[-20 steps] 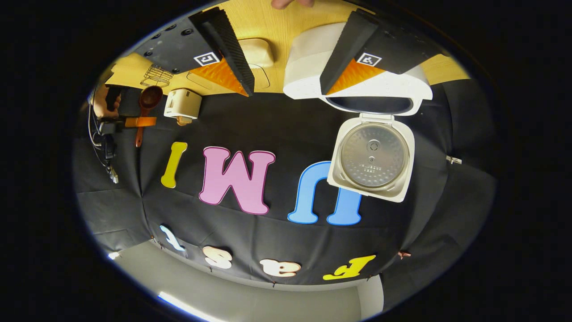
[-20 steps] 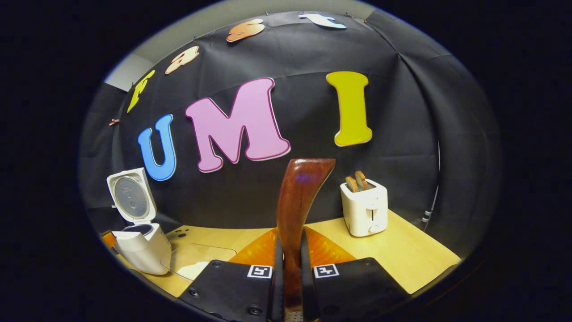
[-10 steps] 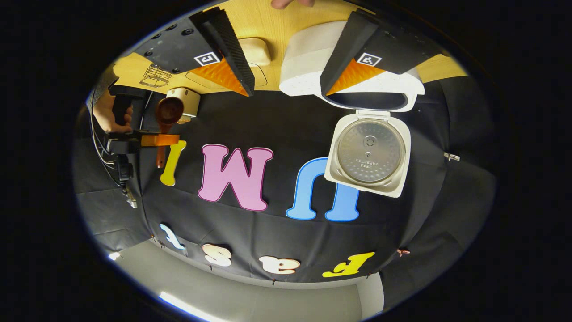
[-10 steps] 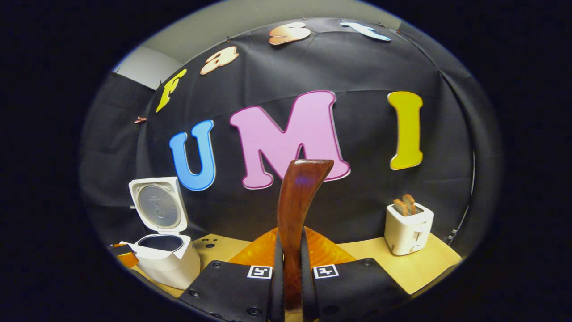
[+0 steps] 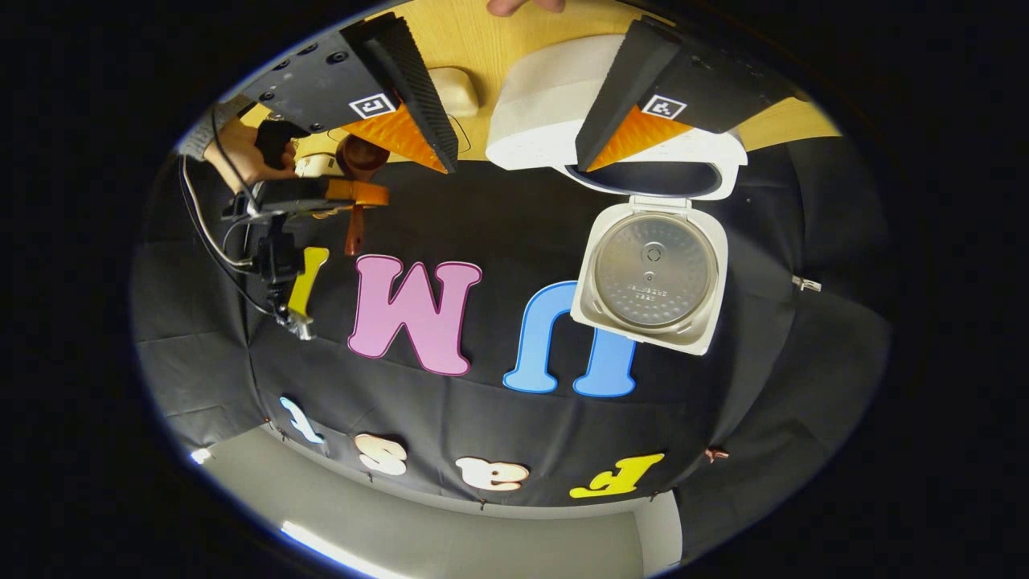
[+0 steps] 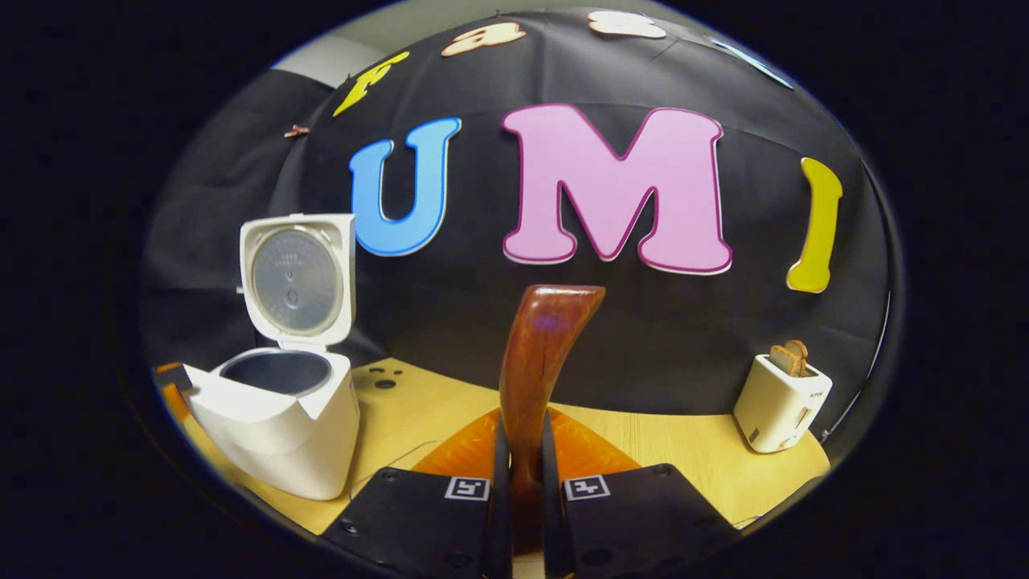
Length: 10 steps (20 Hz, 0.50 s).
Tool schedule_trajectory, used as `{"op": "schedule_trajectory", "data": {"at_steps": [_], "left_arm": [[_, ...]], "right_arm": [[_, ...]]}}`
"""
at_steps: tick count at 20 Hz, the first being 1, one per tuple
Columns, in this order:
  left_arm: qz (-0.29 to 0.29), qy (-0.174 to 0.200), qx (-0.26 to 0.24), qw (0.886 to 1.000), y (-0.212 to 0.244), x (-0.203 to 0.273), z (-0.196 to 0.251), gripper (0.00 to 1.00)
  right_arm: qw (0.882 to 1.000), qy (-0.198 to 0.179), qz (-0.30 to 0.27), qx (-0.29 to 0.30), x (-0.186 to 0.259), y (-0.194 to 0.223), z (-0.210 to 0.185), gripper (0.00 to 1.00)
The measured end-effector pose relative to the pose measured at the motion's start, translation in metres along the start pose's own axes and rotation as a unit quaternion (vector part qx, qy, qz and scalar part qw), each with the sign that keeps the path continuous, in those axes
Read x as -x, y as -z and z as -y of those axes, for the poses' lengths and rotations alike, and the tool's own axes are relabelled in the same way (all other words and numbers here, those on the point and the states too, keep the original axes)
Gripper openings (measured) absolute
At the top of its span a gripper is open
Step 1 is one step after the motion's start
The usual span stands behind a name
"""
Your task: Close the left gripper, press the button to open the rice cooker; take a wooden spoon from the chopstick holder with the right hand, scoop a spoonful of rice and pour it into the rice cooker, then put the wooden spoon back into the chopstick holder.
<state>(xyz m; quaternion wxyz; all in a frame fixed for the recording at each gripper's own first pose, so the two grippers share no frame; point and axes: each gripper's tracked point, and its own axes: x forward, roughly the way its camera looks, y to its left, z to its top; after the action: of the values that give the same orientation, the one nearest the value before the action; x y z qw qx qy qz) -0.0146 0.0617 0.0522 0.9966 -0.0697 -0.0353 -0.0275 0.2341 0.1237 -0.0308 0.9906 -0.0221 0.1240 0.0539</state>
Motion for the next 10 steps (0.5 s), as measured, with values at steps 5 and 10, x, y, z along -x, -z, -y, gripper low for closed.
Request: {"op": "schedule_trajectory", "data": {"at_steps": [5,10], "left_arm": [[0.007,-0.008,0.002,1.0,-0.004,0.001,-0.01,0.95],[0.002,-0.006,0.004,1.0,-0.002,0.001,-0.011,0.95]], "right_arm": [[0.996,0.034,-0.029,0.075,-0.012,0.03,0.008,0.19],[0.991,0.024,-0.079,0.107,-0.016,0.072,-0.008,0.19]]}}
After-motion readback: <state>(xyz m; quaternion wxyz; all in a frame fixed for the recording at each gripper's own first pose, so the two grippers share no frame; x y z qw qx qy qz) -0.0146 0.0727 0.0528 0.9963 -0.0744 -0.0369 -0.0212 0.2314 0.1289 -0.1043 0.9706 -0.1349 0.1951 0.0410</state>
